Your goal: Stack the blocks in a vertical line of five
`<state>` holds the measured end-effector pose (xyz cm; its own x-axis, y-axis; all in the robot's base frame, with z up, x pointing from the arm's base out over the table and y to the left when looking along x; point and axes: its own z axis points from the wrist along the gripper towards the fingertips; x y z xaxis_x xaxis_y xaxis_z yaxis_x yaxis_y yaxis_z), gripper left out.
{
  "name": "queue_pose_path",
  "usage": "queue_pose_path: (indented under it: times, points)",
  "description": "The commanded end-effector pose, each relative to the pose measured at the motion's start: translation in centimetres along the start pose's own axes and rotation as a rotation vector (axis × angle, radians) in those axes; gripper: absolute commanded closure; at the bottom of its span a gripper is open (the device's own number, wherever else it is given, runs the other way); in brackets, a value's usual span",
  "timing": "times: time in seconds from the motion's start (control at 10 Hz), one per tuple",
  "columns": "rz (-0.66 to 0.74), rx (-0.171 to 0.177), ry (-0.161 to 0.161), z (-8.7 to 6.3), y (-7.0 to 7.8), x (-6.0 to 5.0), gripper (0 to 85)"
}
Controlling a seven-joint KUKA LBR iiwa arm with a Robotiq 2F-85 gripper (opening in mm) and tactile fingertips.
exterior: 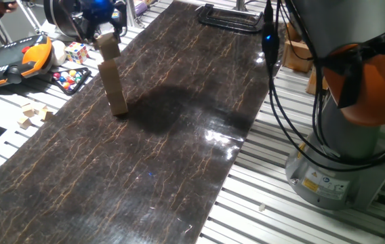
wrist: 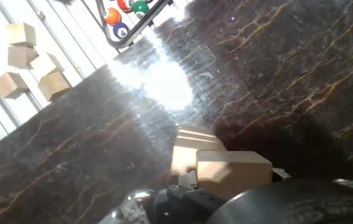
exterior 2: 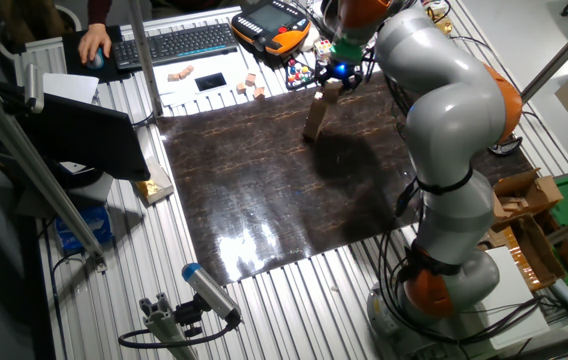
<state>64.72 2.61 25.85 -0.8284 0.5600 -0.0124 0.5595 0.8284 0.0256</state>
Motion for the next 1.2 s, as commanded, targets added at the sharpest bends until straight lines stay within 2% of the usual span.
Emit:
queue_pose_path:
  times: [0.0,0.3,1.1]
  points:
    - [0.000,0.001,-0.001,0.2,0.2,0.0,84.0]
    - [0.004,-0.005,-0.008,1.4,0.8,0.2,84.0]
    - [0.035,0.004,-0.018,1.6,1.4,0.0,84.0]
